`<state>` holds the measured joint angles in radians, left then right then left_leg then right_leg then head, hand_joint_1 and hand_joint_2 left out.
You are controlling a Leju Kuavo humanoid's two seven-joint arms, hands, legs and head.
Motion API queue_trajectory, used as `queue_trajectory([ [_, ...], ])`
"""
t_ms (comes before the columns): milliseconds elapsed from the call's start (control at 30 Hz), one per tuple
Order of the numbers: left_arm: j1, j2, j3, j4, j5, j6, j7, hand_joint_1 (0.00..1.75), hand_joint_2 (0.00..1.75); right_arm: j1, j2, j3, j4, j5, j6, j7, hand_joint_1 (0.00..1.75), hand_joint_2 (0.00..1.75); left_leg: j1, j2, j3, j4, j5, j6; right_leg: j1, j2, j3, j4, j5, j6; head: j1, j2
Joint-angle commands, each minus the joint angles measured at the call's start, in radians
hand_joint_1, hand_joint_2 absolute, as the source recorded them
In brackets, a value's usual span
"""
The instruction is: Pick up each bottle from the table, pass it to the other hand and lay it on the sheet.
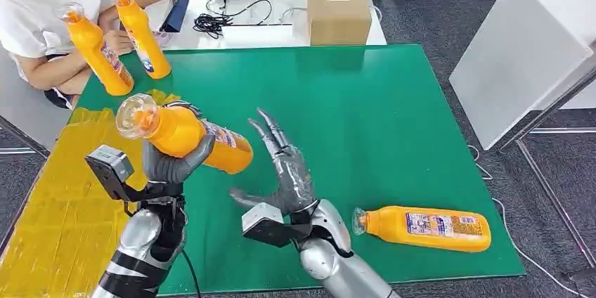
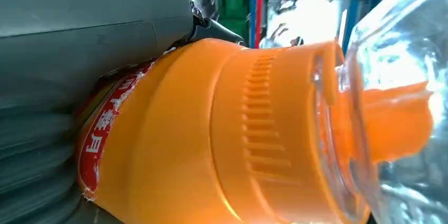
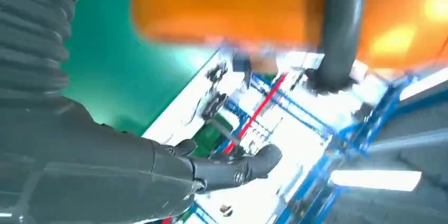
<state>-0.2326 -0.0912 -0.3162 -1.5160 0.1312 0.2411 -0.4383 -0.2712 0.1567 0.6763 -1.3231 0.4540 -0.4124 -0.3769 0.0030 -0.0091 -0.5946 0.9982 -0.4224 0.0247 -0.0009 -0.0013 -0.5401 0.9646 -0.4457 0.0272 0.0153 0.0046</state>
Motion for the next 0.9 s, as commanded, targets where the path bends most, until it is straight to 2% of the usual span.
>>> queue_trajectory([
  [33, -0.012, 0.001, 0.046, -0.001, -0.058, 0.059, -0.018, 1.75, 1.75, 0.061, -0.088, -0.063, -0.218, -0.007, -0.036, -0.036, 0.0, 1.75, 0.001, 0.0, 0.002, 0.0, -0.001, -0.001, 0.001, -0.001, 0.003, -0.001, -0.001, 0.0, 0.0, 0.0],
  [100, -0.008, 0.006, 0.06, -0.009, -0.065, 0.07, -0.023, 1.75, 1.75, 0.094, -0.107, -0.095, -0.3, -0.005, -0.048, -0.037, 0.0, 1.75, 0.001, 0.0, 0.004, 0.0, -0.002, -0.001, 0.001, -0.001, 0.005, -0.001, -0.002, 0.0, 0.0, 0.0],
  [200, -0.014, 0.016, 0.082, -0.005, -0.195, 0.183, -0.059, 1.75, 1.75, 0.128, -0.122, -0.134, -0.373, -0.007, -0.056, -0.045, 0.0, 1.75, 0.001, -0.003, 0.003, 0.001, -0.002, -0.001, 0.001, -0.004, 0.005, -0.001, -0.003, 0.001, 0.0, 0.0],
  [267, -0.037, 0.042, 0.071, 0.032, -0.409, 0.295, -0.022, 1.75, 1.75, 0.145, -0.126, -0.158, -0.404, -0.003, -0.067, -0.053, 0.0, 1.75, 0.001, -0.002, 0.003, 0.001, -0.002, -0.001, 0.001, -0.003, 0.005, -0.001, -0.002, 0.001, 0.0, 0.0],
  [300, -0.077, 0.088, 0.052, 0.108, -0.714, 0.372, 0.123, 1.75, 1.75, 0.15, -0.133, -0.173, -0.422, 0.011, -0.074, -0.06, 0.0, 1.75, 0.001, -0.001, 0.005, 0.0, -0.002, -0.001, 0.001, -0.002, 0.006, -0.001, -0.002, 0.001, 0.0, 0.0],
  [333, -0.108, 0.099, 0.052, 0.149, -0.936, 0.385, 0.194, 1.75, 1.75, 0.152, -0.143, -0.186, -0.442, 0.023, -0.075, -0.059, 0.0, 1.75, 0.0, -0.001, 0.002, -0.001, -0.001, -0.001, 0.0, -0.002, 0.003, -0.001, -0.001, 0.0, 0.0, 0.0],
  [367, -0.125, 0.098, 0.068, 0.179, -0.937, 0.38, 0.184, 1.75, 1.75, 0.154, -0.145, -0.197, -0.454, 0.024, -0.062, -0.051, 0.0, 1.75, 0.0, -0.002, 0.003, -0.001, -0.001, -0.001, 0.0, -0.003, 0.005, -0.001, -0.001, 0.0, 0.0, 0.0],
  [433, -0.193, 0.158, 0.054, 0.306, -1.37, 0.276, 0.409, 1.75, 1.75, 0.156, -0.155, -0.222, -0.487, 0.046, -0.044, -0.046, 0.0, 1.75, 0.0, -0.004, 0.002, -0.001, 0.001, -0.001, 0.0, -0.005, 0.003, 0.0, -0.001, 0.0, 0.0, 0.0],
  [500, -0.26, 0.19, 0.04, 0.427, -1.515, 0.169, 0.501, 1.75, 1.75, 0.154, -0.179, -0.236, -0.507, 0.086, 0.019, -0.007, 0.0, 1.75, 0.001, -0.005, 0.004, -0.001, 0.001, -0.002, 0.001, -0.005, 0.005, -0.001, -0.001, 0.0, 0.0, 0.0],
  [633, -0.332, 0.235, 0.039, 0.599, -1.57, 0.08, 0.532, 1.75, 1.75, 0.162, -0.195, -0.288, -0.522, 0.078, 0.09, 0.017, 0.0, 1.75, 0.001, -0.001, 0.005, -0.001, 0.001, -0.002, 0.001, -0.002, 0.005, -0.001, 0.001, 0.0, 0.0, 0.0],
  [667, -0.33, 0.242, 0.041, 0.607, -1.574, 0.084, 0.529, 1.75, 1.75, 0.167, -0.199, -0.297, -0.526, 0.074, 0.096, 0.016, 0.0, 1.75, 0.001, 0.003, 0.004, -0.001, 0.001, -0.002, 0.0, 0.0, 0.003, -0.001, 0.002, -0.002, 0.0, 0.0],
  [700, -0.328, 0.244, 0.042, 0.609, -1.573, 0.088, 0.528, 1.75, 1.75, 0.169, -0.201, -0.299, -0.527, 0.073, 0.097, 0.015, 0.0, 1.75, 0.001, 0.003, 0.007, -0.002, 0.0, -0.003, 0.001, 0.0, 0.006, -0.002, 0.002, -0.002, 0.0, 0.0],
  [900, -0.323, 0.238, 0.041, 0.6, -1.573, 0.086, 0.528, 1.75, 1.75, 0.171, -0.196, -0.297, -0.527, 0.074, 0.096, 0.014, 0.0, 1.75, 0.002, 0.003, 0.003, 0.0, 0.0, -0.002, 0.001, 0.0, 0.003, 0.0, 0.001, -0.002, 0.0, 0.0],
])
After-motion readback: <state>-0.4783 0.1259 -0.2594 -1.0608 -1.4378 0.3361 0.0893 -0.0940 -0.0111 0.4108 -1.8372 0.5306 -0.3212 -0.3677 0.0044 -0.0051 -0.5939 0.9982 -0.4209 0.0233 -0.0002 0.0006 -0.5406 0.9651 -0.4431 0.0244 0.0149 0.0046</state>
